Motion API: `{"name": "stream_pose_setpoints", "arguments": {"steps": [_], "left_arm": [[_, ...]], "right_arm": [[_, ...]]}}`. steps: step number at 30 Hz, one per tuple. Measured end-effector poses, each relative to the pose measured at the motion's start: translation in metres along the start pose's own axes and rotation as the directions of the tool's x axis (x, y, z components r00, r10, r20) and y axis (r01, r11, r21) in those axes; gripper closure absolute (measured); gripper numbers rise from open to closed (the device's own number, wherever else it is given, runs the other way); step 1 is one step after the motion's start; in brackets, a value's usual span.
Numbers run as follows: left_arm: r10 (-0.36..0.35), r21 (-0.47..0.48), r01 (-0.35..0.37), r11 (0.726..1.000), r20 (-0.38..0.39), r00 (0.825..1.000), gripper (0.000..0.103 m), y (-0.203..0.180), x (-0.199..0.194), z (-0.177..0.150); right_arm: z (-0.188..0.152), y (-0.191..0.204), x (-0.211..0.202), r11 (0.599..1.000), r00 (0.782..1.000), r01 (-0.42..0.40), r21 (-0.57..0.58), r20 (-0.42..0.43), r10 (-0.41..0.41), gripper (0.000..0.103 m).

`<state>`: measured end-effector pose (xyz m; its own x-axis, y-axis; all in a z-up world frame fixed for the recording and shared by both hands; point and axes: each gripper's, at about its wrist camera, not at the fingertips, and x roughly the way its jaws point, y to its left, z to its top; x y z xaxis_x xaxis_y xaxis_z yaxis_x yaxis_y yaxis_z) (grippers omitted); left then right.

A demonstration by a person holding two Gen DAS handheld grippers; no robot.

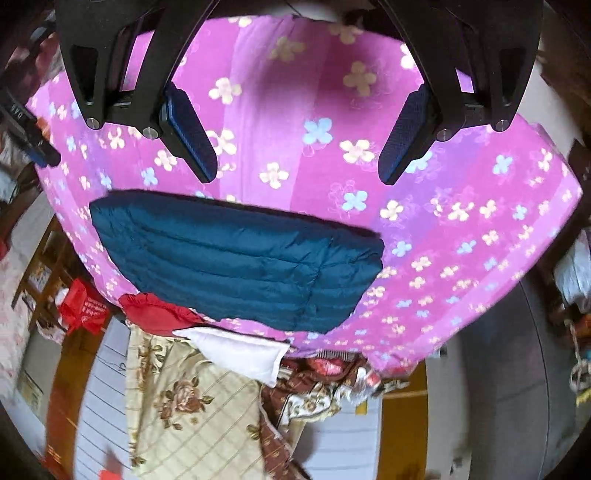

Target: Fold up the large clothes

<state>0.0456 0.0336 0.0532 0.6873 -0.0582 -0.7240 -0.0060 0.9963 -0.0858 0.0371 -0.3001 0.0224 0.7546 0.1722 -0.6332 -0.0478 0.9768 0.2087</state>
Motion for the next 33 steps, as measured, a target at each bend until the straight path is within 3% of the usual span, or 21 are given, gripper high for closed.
{"name": "stream_pose_setpoints", "arguments": {"steps": [5,12,33], "left_arm": [[0.039,0.077,-0.045,0.996,0.074,0.996,0.013,-0.013,-0.019,-0.009],[0.071,0.136,-0.084,0.987,0.095,0.993,0.013,-0.017,-0.020,-0.016],[0.096,0.145,-0.090,0.985,-0.032,0.995,0.013,-0.016,0.031,-0.024]], "right_arm": [[0.000,0.015,-0.006,1.000,1.000,-0.014,-0.019,-0.004,0.014,0.018],[-0.002,0.030,0.000,0.999,1.000,-0.009,-0.045,-0.017,0.008,0.018],[-0.003,0.018,0.041,1.000,0.996,0.007,0.000,-0.093,-0.007,0.018]]}}
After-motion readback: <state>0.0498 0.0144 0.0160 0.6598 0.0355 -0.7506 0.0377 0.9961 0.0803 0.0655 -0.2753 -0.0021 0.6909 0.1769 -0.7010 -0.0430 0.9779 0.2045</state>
